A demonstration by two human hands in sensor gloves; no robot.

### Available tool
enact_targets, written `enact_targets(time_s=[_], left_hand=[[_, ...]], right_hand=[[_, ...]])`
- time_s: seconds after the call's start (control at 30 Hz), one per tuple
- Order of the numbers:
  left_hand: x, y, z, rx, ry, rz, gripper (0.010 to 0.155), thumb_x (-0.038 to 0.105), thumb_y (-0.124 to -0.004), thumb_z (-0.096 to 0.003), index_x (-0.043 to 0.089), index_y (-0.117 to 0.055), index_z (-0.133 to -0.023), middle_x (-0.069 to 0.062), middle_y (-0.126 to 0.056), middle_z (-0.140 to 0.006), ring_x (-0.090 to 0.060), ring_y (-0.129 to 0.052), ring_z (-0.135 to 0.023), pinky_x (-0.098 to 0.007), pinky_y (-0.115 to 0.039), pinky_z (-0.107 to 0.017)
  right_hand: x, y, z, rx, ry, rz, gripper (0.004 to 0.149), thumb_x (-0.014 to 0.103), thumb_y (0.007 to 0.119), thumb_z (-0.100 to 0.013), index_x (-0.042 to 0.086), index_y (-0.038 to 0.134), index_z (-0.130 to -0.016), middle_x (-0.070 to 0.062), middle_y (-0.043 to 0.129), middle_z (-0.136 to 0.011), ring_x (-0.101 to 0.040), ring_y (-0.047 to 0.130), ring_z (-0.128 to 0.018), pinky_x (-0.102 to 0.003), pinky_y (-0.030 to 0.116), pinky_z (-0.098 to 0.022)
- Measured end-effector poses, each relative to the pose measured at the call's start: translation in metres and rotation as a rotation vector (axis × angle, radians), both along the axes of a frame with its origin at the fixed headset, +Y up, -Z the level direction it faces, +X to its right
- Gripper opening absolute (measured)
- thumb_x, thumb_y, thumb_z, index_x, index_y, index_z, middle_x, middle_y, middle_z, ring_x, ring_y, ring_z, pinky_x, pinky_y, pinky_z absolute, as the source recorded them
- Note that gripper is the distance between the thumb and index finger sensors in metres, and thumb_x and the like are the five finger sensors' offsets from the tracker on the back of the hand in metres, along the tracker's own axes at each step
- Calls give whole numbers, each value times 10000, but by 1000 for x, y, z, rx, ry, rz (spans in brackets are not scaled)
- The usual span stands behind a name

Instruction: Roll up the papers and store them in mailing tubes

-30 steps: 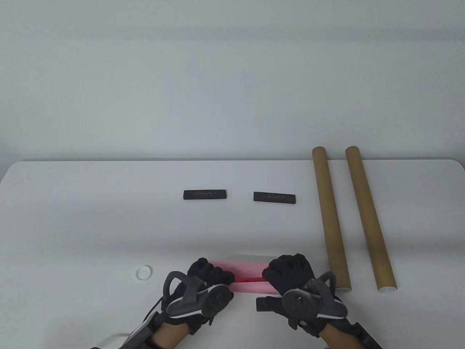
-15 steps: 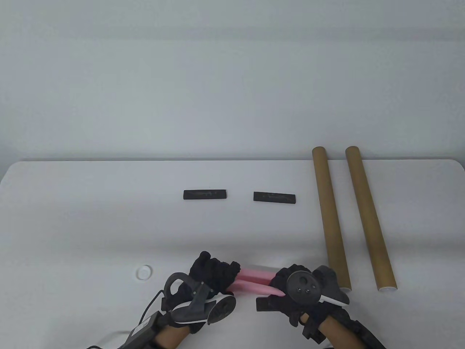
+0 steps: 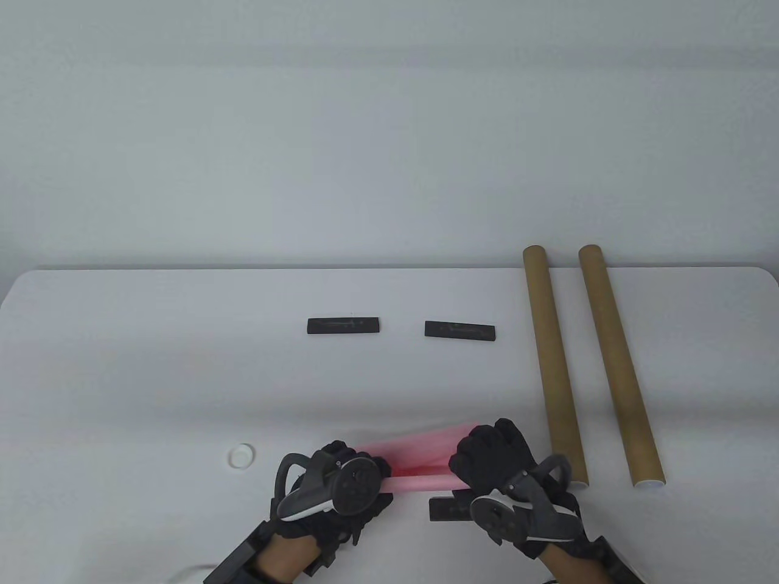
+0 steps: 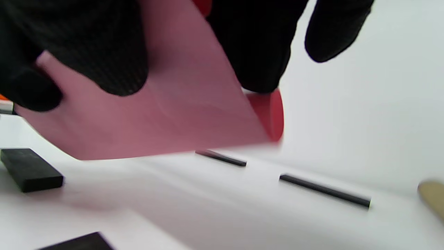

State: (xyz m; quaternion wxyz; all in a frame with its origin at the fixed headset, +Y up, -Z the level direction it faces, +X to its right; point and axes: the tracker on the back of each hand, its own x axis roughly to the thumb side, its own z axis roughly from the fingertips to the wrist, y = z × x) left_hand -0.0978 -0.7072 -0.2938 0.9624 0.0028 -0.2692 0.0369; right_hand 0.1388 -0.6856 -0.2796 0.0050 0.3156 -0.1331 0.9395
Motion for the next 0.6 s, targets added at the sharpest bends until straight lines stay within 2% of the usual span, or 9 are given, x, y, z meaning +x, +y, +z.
enact_targets(time_s=[0.03,0.13,0.2,0.3,0.4,0.43,0.47,0.53,0.6], left_hand=[[2,0,3,59,-26,-41,621,599,-871,-350,307,-772,-889,58,-961,-733,-168,-1015,-684,-514,-661,-730],[8,4,9,214,-87,-131,723,614,-882,-334,291,-685,-950,41,-893,-827,-194,-955,-776,-529,-632,-736],[12,6,11,263,-110,-153,717,591,-904,-330,291,-689,-944,46,-899,-814,-187,-962,-763,-528,-636,-732],[14,10,12,297,-86,-170,589,553,-914,-341,313,-775,-861,96,-970,-651,-116,-1032,-599,-487,-705,-708],[6,8,5,163,-52,-73,487,567,-888,-351,324,-855,-771,106,-1009,-532,-97,-1063,-475,-470,-747,-685],[4,7,3,117,-47,-34,466,568,-883,-352,324,-873,-749,103,-1017,-508,-101,-1068,-453,-471,-752,-681],[0,4,0,46,-37,10,458,576,-877,-353,322,-887,-734,102,-1023,-489,-101,-1071,-435,-470,-759,-677],[-3,1,-3,-31,-35,52,456,582,-872,-355,309,-906,-719,92,-1032,-467,-110,-1075,-412,-474,-763,-672],[-4,0,-4,-6,-25,39,475,591,-863,-355,305,-906,-733,86,-1037,-490,-120,-1077,-438,-478,-753,-678]], right_hand=[[3,0,-4,-80,2,-37,412,483,898,-444,207,950,-746,-68,955,-819,-390,930,-821,-697,677,-660],[12,-4,-11,-233,8,-85,426,518,878,-448,186,983,-693,-87,990,-760,-405,964,-760,-706,690,-628],[14,-7,-14,-290,6,-83,464,559,849,-447,176,1003,-659,-92,1011,-726,-408,979,-734,-711,693,-617],[13,-8,-14,-294,7,-82,540,614,828,-433,165,1000,-679,-104,1002,-749,-420,964,-756,-709,696,-618],[9,-5,-6,-141,2,-38,704,606,887,-401,142,823,-926,-146,806,-980,-484,790,-927,-724,633,-663],[8,-4,-4,-87,17,-21,699,571,910,-402,158,790,-953,-133,771,-1013,-480,756,-959,-723,615,-681],[6,-3,-1,-21,23,-14,674,539,925,-403,173,788,-952,-122,770,-1018,-468,751,-972,-716,616,-691],[5,-1,2,19,33,-39,566,490,920,-423,204,834,-904,-89,821,-980,-432,799,-954,-701,637,-696],[4,-1,1,-4,37,-73,487,487,893,-442,218,882,-847,-70,871,-932,-411,841,-925,-694,649,-694]])
